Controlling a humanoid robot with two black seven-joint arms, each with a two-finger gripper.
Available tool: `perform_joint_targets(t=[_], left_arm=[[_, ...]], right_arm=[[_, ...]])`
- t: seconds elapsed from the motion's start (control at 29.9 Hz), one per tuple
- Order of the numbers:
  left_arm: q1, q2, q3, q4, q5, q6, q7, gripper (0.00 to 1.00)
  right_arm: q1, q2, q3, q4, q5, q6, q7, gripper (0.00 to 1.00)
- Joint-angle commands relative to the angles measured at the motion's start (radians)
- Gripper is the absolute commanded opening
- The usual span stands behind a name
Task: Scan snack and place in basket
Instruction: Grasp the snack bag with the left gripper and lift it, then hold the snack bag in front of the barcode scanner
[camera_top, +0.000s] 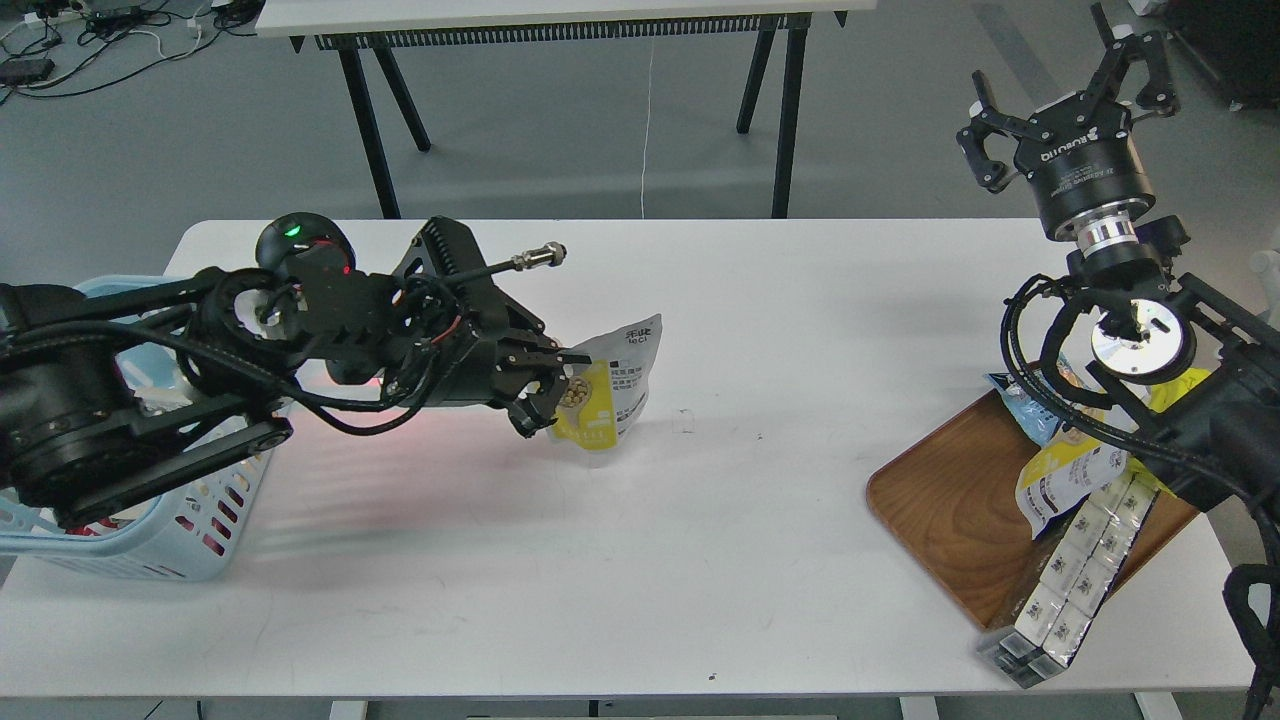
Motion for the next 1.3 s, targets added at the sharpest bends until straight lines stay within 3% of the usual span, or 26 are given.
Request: perform_joint_targets(t=[0.0,0.1,0.23,0.4,0.54,1.27], left_arm=[[0.002,0.091,-0.020,-0.021,0.000,0.000,-0.002,0.00],[0.002,0.143,-0.021,-0.017,0.000,0.000,-0.003,0.00],[-0.001,0.159,-0.046,0.026,0.000,0.000,-0.066,0.00],[-0.001,0.162,-0.056,0.075,0.000,0.000,-0.092,0.00],[-0.004,0.159,-0.060,0.117,0.000,0.000,-0.145,0.00],[-0.004,0.156,-0.084,0.163,0.000,0.000,-0.149,0.00]], right_arm=[[0.000,0.001,0.000,-0.001,0.000,0.000,0.000,1.00],[0.000,0.003,-0.001,-0.004,0.000,0.000,0.000,1.00],[-0.001,0.004,-0.001,-0.004,0.000,0.000,0.000,1.00],[-0.001,0.008,-0.003,-0.004,-0.003,0.000,0.000,1.00],[0.000,0.008,-0.003,-0.004,-0.005,0.000,0.000,1.00],[0.002,0.006,-0.003,-0.002,-0.005,0.000,0.000,1.00]])
